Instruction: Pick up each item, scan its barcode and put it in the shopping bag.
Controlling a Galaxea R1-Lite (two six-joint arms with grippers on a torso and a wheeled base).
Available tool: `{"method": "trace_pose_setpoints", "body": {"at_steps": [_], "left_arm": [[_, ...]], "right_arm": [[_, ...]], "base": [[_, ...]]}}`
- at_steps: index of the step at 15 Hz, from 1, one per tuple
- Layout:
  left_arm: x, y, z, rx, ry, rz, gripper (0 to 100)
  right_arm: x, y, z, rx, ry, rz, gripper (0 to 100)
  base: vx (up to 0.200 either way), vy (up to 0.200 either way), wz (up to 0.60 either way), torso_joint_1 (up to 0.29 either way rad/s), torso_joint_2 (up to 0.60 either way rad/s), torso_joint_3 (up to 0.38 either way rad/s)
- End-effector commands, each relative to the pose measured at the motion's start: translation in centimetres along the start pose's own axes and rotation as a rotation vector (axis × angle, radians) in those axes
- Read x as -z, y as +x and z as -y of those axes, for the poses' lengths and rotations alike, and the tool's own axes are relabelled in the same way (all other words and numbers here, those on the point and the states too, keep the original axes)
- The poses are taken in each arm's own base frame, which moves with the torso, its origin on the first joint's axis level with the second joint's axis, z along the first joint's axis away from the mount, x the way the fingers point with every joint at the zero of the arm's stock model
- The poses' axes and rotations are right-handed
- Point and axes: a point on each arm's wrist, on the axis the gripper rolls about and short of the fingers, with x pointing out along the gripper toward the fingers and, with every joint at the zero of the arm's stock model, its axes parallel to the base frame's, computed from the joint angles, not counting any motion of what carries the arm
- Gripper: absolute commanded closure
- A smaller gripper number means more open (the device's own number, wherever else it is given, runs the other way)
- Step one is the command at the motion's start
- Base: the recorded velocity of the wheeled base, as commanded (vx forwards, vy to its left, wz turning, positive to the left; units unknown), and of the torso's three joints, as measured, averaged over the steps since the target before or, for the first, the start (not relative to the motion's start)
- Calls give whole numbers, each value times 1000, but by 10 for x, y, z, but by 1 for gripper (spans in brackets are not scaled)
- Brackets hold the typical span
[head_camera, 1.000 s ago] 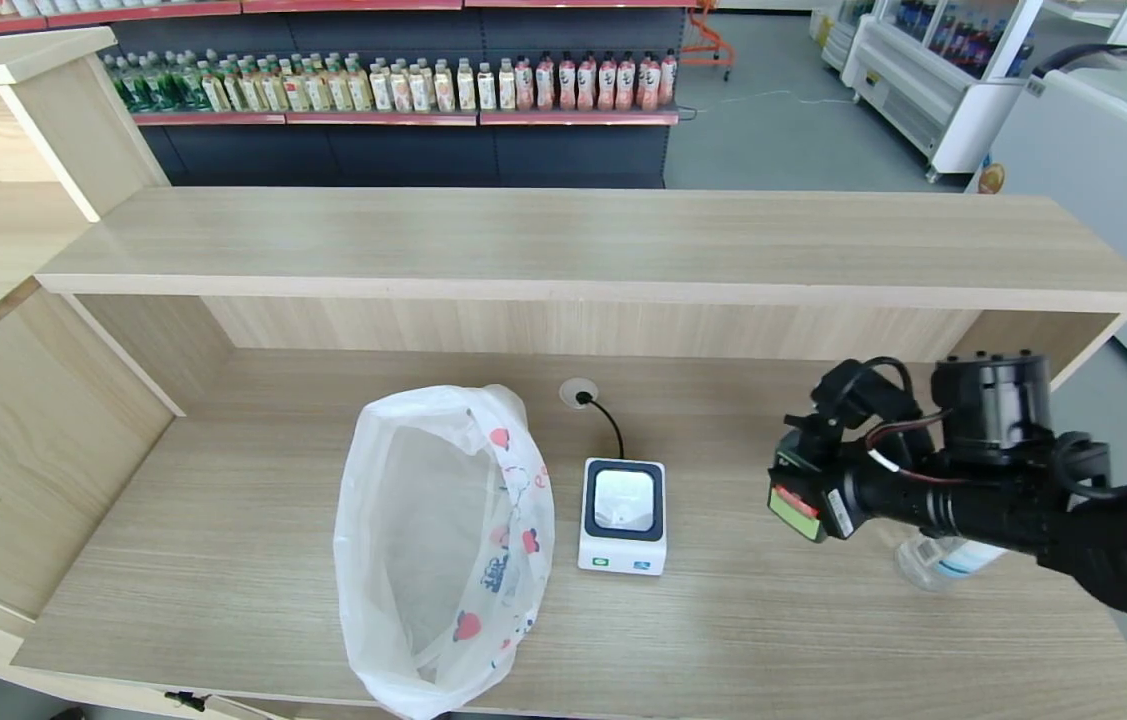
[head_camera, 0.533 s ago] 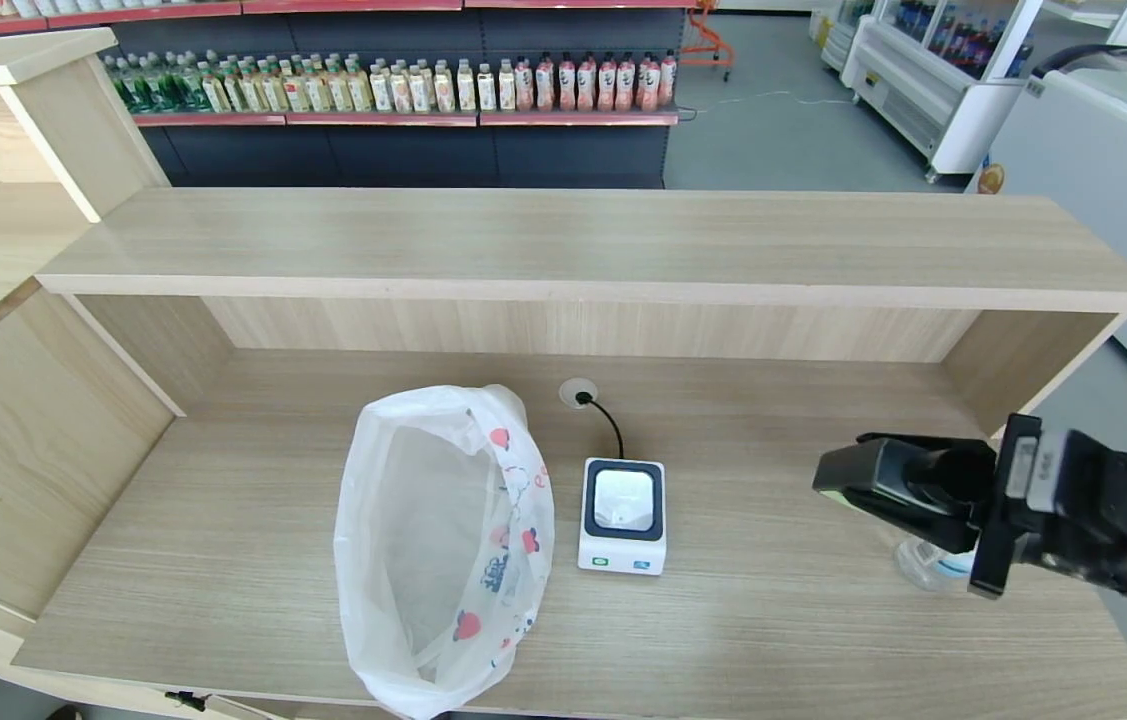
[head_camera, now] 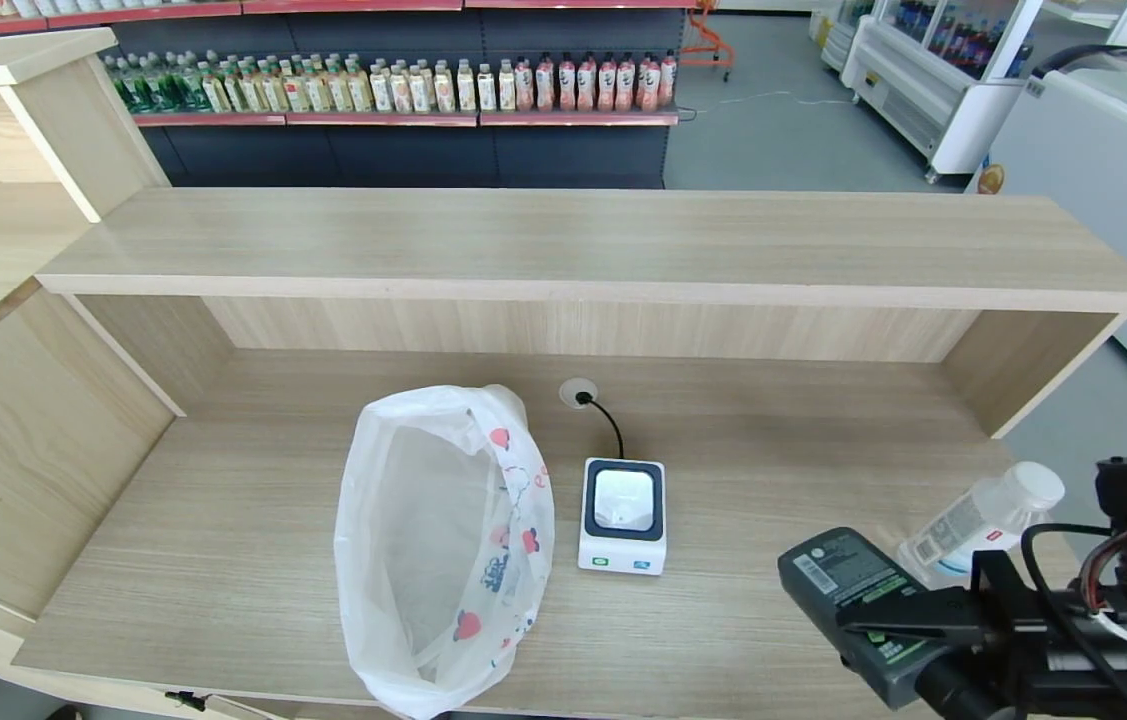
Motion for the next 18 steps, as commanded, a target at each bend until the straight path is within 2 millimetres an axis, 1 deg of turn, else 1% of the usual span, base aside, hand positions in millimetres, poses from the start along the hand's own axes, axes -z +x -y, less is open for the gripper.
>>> {"method": "trace_pose_setpoints", "body": {"at_steps": [1,2,3,4,5,7,9,10,13,18], "left_arm": [[0,0,0,0,0,0,0],[0,0,0,0,0,0,0],[0,0,0,0,0,0,0],[0,0,0,0,0,0,0],[0,0,0,0,0,0,0],[0,0,0,0,0,0,0],[0,0,0,0,0,0,0],[0,0,0,0,0,0,0],[0,0,0,0,0,0,0],[0,0,0,0,0,0,0]], "right_arm": [[2,29,-6,-34,-129,116,100],[2,50,2,-9,-243,198,100],[1,61,6,4,-285,238,100],[0,80,11,28,-366,301,100],[1,86,13,39,-405,312,100],[2,88,13,46,-449,312,100],[8,93,13,59,-505,311,100],[15,96,19,74,-555,298,100],[16,98,20,82,-589,298,100],[17,99,20,86,-594,298,100]], "base": [[0,0,0,0,0,0],[0,0,0,0,0,0],[0,0,0,0,0,0],[0,0,0,0,0,0],[0,0,0,0,0,0],[0,0,0,0,0,0],[0,0,0,0,0,0],[0,0,0,0,0,0],[0,0,0,0,0,0],[0,0,0,0,0,0]]}}
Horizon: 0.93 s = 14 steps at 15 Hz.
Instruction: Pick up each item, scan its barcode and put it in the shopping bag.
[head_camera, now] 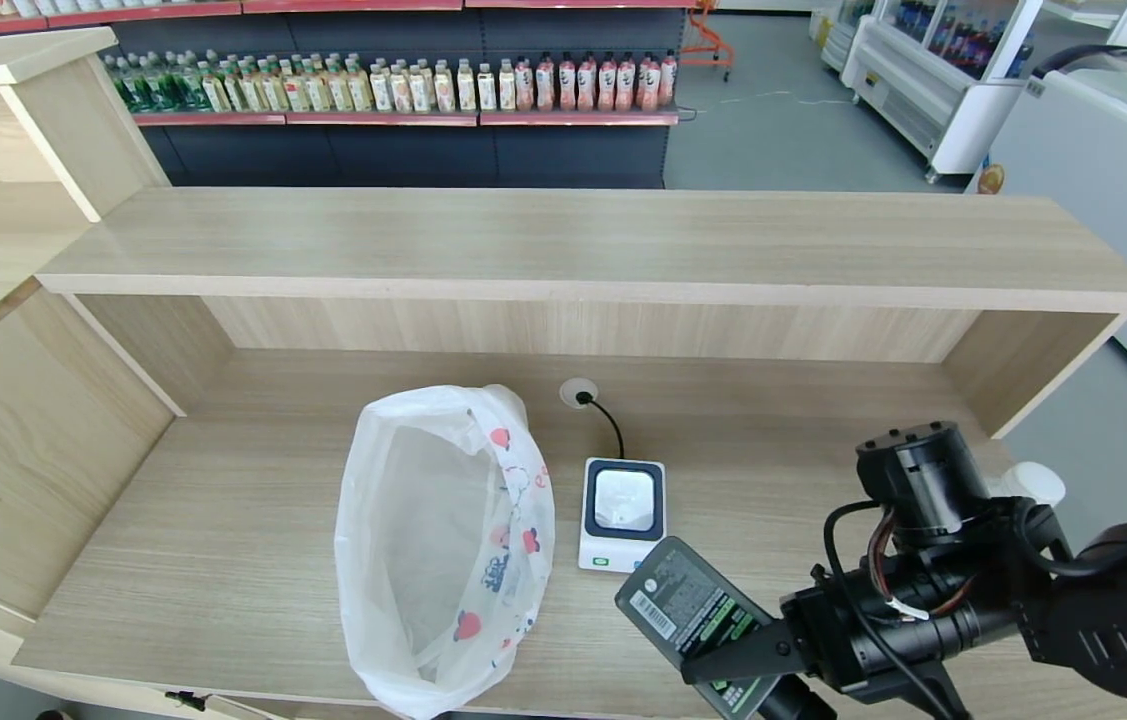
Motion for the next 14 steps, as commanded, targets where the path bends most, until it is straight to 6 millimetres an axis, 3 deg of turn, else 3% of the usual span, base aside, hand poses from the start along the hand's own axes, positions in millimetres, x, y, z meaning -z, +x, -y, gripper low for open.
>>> {"method": "trace_pose_setpoints", "body": {"at_steps": [1,5,14], "left_arm": [[0,0,0,0,0,0,0],[0,0,0,0,0,0,0],[0,0,0,0,0,0,0]], "right_arm": [[10,1,2,8,-52,-14,100],[18,17,3,43,-77,17,100],[18,18,3,45,-78,20,100]], "base": [[0,0,0,0,0,0],[0,0,0,0,0,0],[0,0,0,0,0,0]]}}
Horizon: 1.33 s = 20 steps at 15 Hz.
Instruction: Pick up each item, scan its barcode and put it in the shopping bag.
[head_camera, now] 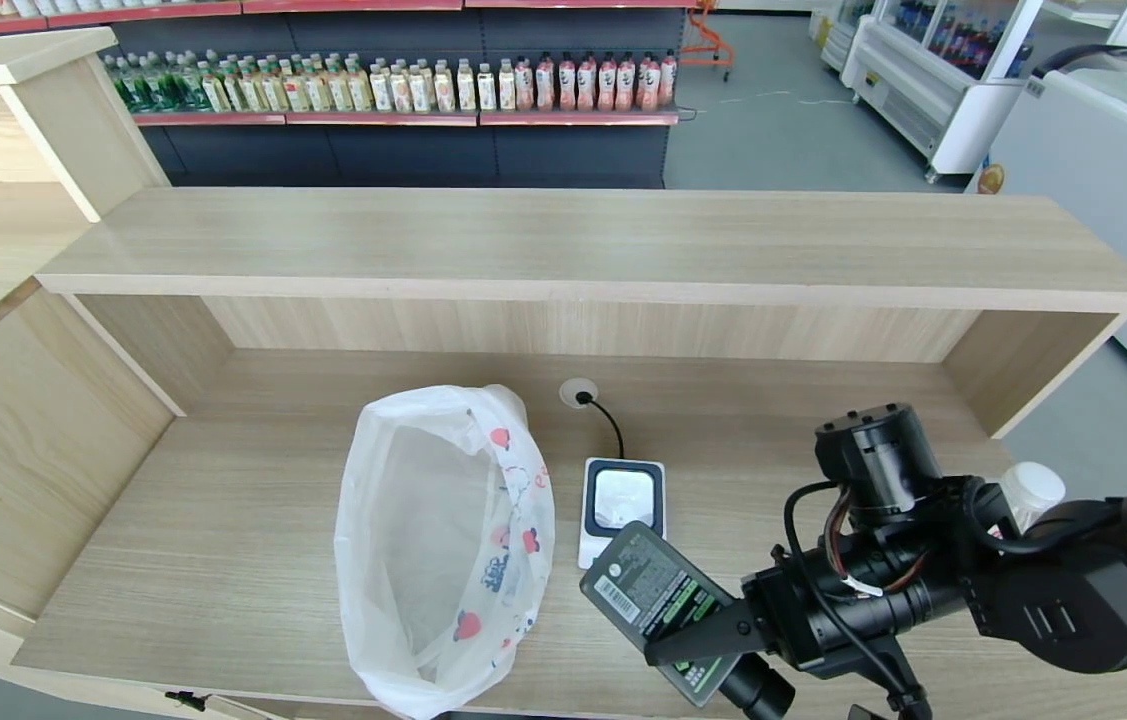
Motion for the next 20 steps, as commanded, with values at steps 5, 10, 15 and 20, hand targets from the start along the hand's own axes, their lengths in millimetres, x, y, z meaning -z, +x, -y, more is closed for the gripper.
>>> {"method": "trace_pose_setpoints", "body": {"at_steps": [5,10,15,20], "left_arm": [[0,0,0,0,0,0,0],[0,0,0,0,0,0,0],[0,0,0,0,0,0,0],[0,0,0,0,0,0,0]], "right_arm": [[-2,-1,2,1,-25,1,100],[-1,-1,1,1,-18,0,100],[2,-19,59,66,245,-49,100],[-4,-89,106,154,1133,-243,100]], "base": [[0,0,0,0,0,0],[0,0,0,0,0,0],[0,0,0,0,0,0],[0,0,0,0,0,0]]}}
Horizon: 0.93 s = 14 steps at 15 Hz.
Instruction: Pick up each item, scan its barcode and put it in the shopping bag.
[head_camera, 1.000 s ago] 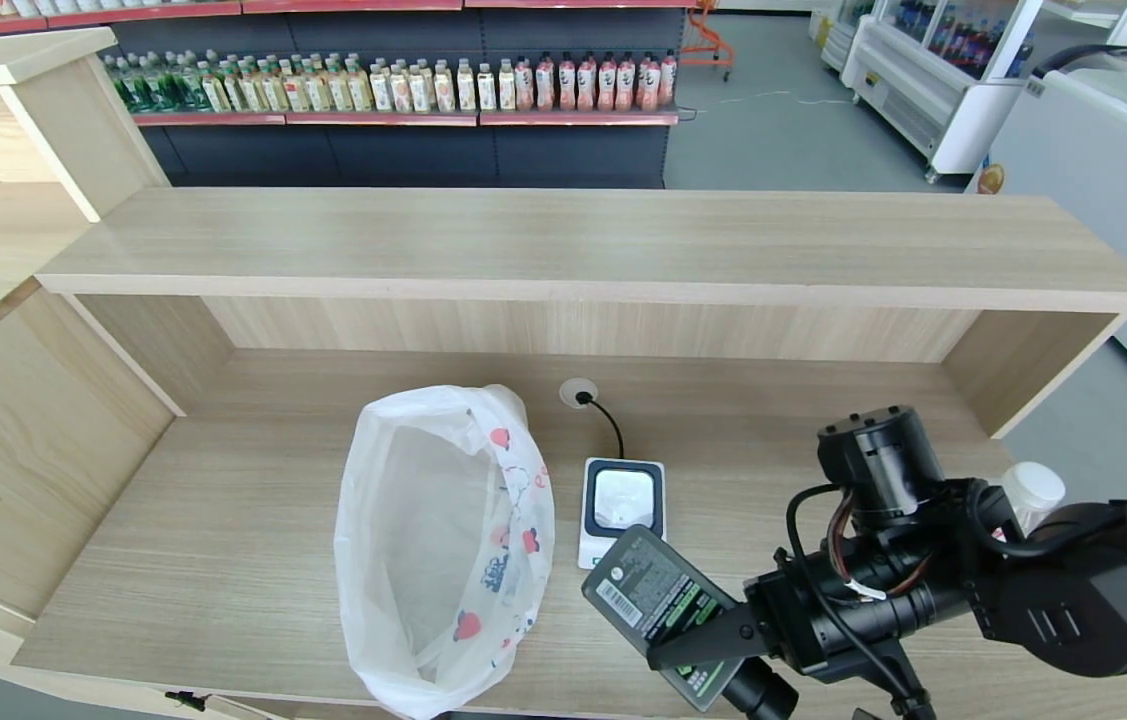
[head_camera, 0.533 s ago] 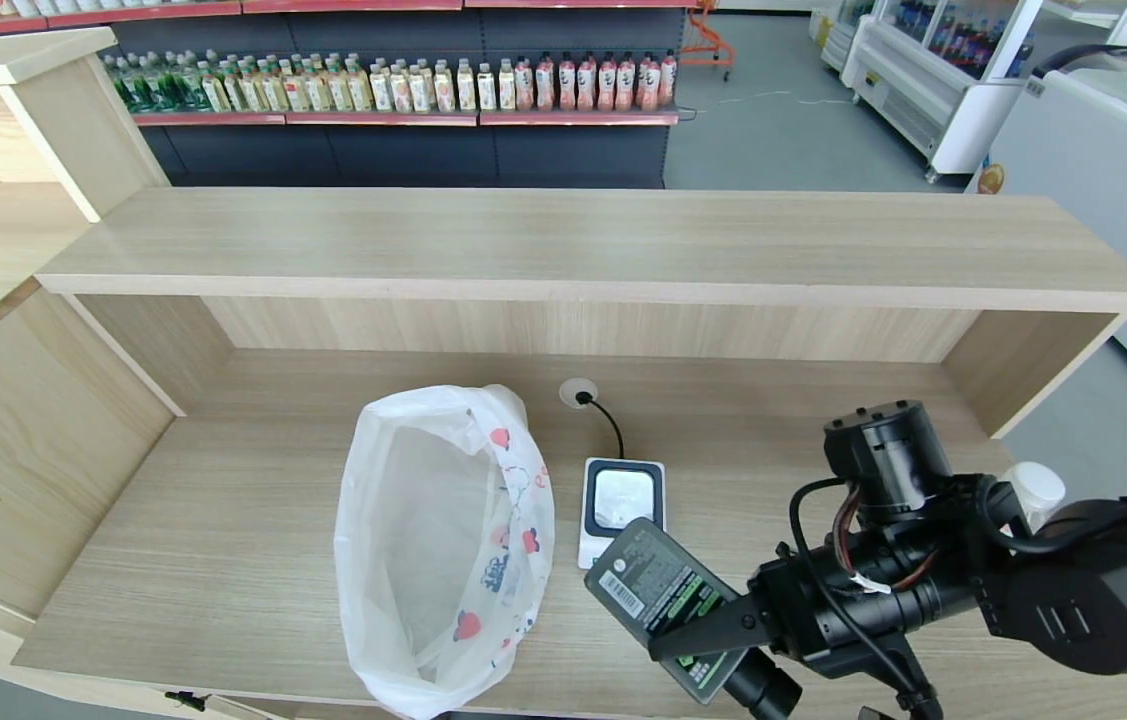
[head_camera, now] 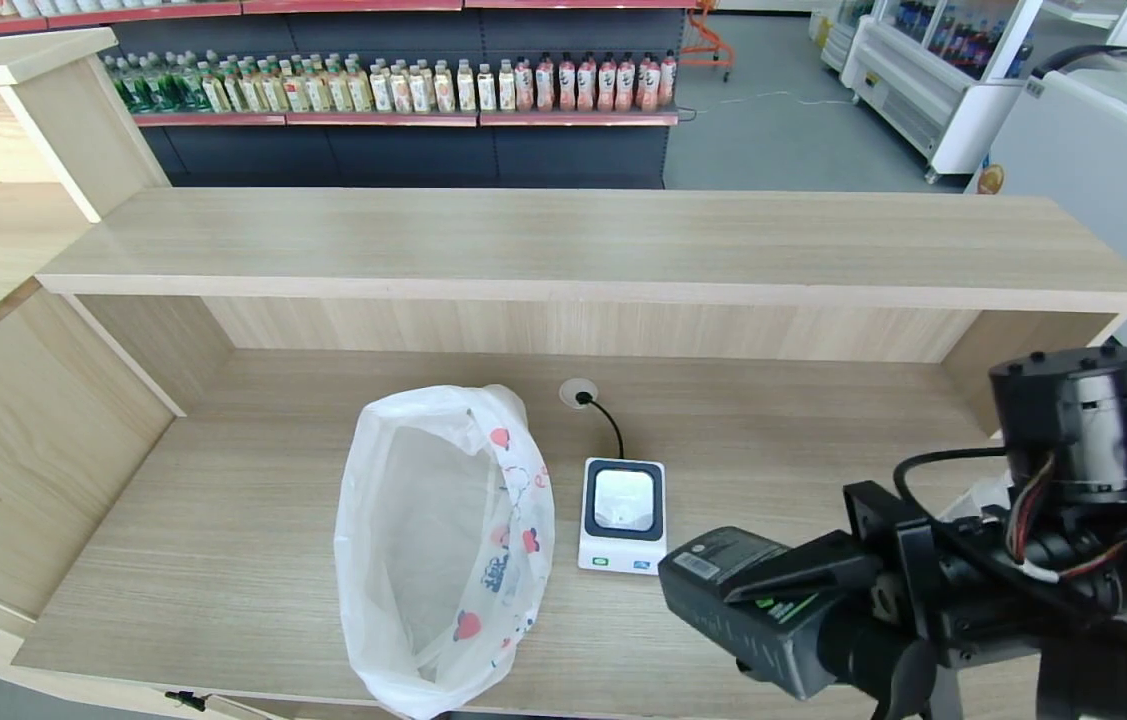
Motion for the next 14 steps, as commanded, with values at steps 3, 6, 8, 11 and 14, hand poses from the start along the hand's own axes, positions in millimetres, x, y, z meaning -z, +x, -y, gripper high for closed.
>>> {"method": "trace_pose_setpoints", "body": {"at_steps": [3,6,8,11,14], "left_arm": [[0,0,0,-1,0,0,0],[0,0,0,-1,0,0,0],[0,0,0,-1,0,0,0],[0,0,0,-1,0,0,0],[0,0,0,-1,1,0,0]], "right_arm": [[-55,-69,35,353,706,-153,100],[-78,-81,17,646,1590,-73,100],[-55,-72,6,713,1899,-93,100],[-29,-64,-3,724,2013,-161,100],[-17,-61,-2,730,2014,-164,100]], "base": [[0,0,0,0,0,0],[0,0,0,0,0,0],[0,0,0,0,0,0],[0,0,0,0,0,0],[0,0,0,0,0,0]]}}
